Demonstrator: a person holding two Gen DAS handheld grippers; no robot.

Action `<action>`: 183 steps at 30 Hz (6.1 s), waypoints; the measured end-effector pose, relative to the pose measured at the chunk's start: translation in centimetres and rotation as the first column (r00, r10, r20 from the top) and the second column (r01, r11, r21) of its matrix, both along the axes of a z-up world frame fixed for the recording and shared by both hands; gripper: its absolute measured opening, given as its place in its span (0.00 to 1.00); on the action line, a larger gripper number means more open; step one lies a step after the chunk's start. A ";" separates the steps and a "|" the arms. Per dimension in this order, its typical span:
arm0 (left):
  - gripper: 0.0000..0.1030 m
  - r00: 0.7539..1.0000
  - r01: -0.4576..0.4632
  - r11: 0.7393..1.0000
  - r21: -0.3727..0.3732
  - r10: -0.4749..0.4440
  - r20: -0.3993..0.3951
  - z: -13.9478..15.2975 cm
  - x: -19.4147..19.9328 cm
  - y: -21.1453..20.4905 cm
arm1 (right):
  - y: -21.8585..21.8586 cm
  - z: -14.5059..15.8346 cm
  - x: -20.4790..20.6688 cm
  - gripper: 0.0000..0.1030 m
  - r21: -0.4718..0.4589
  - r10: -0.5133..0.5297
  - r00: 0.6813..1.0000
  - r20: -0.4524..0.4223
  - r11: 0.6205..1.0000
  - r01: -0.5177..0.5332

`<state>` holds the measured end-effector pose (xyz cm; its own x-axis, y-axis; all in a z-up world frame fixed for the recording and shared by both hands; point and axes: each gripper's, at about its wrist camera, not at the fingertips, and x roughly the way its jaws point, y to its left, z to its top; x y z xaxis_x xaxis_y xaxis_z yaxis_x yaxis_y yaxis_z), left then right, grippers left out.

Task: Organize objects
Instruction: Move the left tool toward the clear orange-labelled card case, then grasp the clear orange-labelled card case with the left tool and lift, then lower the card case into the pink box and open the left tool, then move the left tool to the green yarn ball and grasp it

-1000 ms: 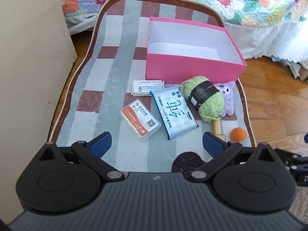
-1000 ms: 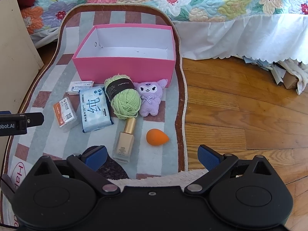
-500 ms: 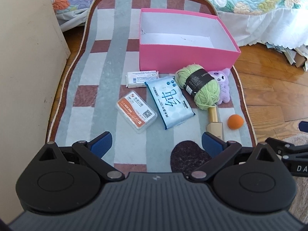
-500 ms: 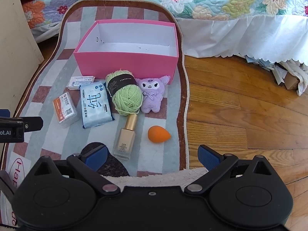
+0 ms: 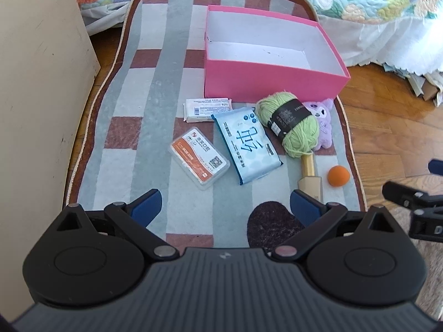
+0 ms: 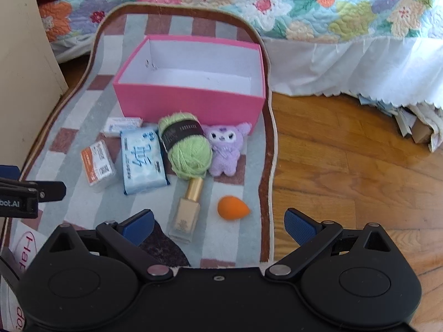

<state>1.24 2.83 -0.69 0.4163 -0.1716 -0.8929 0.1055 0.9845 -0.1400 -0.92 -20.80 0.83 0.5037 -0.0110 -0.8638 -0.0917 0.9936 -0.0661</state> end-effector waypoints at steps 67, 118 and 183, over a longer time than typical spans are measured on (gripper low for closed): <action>0.51 0.965 0.155 0.977 -0.145 -0.118 0.236 2.7 14.0 -6.8 | 6.8 -1.7 11.7 0.64 0.345 0.211 0.928 0.308 0.884 -0.316; 0.21 0.972 -0.064 0.923 -0.379 -0.028 -0.232 -15.8 36.1 -17.3 | -2.4 -13.4 28.8 0.12 0.245 0.051 0.996 -0.077 0.969 -0.031; 0.78 0.968 0.010 0.926 -0.376 -0.103 -0.228 -14.2 17.0 -8.7 | 3.0 -14.4 12.7 0.81 0.077 0.428 0.904 0.003 0.901 -0.427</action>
<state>18.23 -5.89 -14.88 0.1783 -0.5251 -0.8321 0.0768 0.8505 -0.5203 11.77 -17.77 -13.61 0.4337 0.2670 -0.8606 -0.5091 0.8606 0.0104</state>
